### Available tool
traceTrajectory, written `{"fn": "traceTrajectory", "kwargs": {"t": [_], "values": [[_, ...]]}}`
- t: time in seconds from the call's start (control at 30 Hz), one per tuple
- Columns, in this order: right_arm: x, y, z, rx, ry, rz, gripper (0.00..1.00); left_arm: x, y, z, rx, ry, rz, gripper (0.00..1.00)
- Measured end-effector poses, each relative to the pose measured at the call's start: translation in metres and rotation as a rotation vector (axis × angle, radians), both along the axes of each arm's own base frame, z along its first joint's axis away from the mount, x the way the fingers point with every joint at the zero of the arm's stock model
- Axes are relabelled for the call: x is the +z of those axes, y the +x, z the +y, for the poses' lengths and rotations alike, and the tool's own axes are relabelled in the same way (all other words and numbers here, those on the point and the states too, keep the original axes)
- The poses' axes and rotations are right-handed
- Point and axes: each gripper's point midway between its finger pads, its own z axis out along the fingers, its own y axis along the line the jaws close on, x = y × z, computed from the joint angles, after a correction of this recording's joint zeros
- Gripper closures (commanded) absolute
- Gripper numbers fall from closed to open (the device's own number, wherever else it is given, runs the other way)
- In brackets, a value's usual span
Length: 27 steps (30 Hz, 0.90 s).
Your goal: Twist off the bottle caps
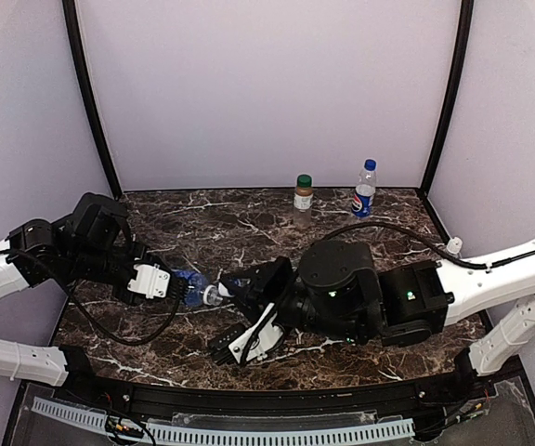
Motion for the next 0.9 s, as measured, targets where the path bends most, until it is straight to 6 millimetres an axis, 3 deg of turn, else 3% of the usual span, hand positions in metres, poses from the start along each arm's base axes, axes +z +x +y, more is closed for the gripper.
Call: {"fn": "traceTrajectory", "kwargs": {"t": [0.1,0.2,0.27,0.3,0.33,0.37,0.4,0.43,0.53,0.7,0.8,0.9], "values": [[0.028,0.015,-0.009,-0.064,0.076,-0.032,1.00,-0.002,0.000,0.002,0.007,0.002,-0.005,0.71],[0.062,0.046,-0.019,-0.210,0.225,0.103,1.00,-0.001,0.005,0.003,0.033,-0.011,-0.025,0.70],[0.081,0.088,-0.032,-0.362,0.336,0.284,1.00,0.004,0.011,0.001,0.065,-0.037,-0.046,0.70],[0.089,0.119,-0.043,-0.462,0.408,0.399,1.00,0.008,0.015,0.000,0.085,-0.058,-0.059,0.70],[0.093,0.151,-0.058,-0.567,0.479,0.514,1.00,0.012,0.019,-0.002,0.106,-0.078,-0.071,0.70],[0.092,0.169,-0.069,-0.633,0.526,0.597,1.00,0.015,0.022,-0.003,0.122,-0.095,-0.078,0.70],[0.083,0.199,-0.089,-0.747,0.588,0.724,1.00,0.020,0.025,-0.004,0.142,-0.119,-0.087,0.70],[0.069,0.217,-0.104,-0.828,0.620,0.829,1.00,0.023,0.028,-0.005,0.161,-0.139,-0.093,0.70],[0.004,0.240,-0.138,-1.059,0.616,1.097,1.00,0.034,0.034,-0.007,0.213,-0.198,-0.100,0.70],[-0.131,0.212,-0.151,-1.417,0.328,1.388,1.00,0.046,0.039,-0.010,0.256,-0.267,-0.098,0.69],[-0.186,0.194,-0.158,-1.567,0.169,1.441,1.00,0.048,0.040,-0.010,0.265,-0.282,-0.095,0.69],[-0.220,0.180,-0.166,-1.666,0.065,1.459,1.00,0.049,0.040,-0.011,0.271,-0.291,-0.093,0.69]]}}
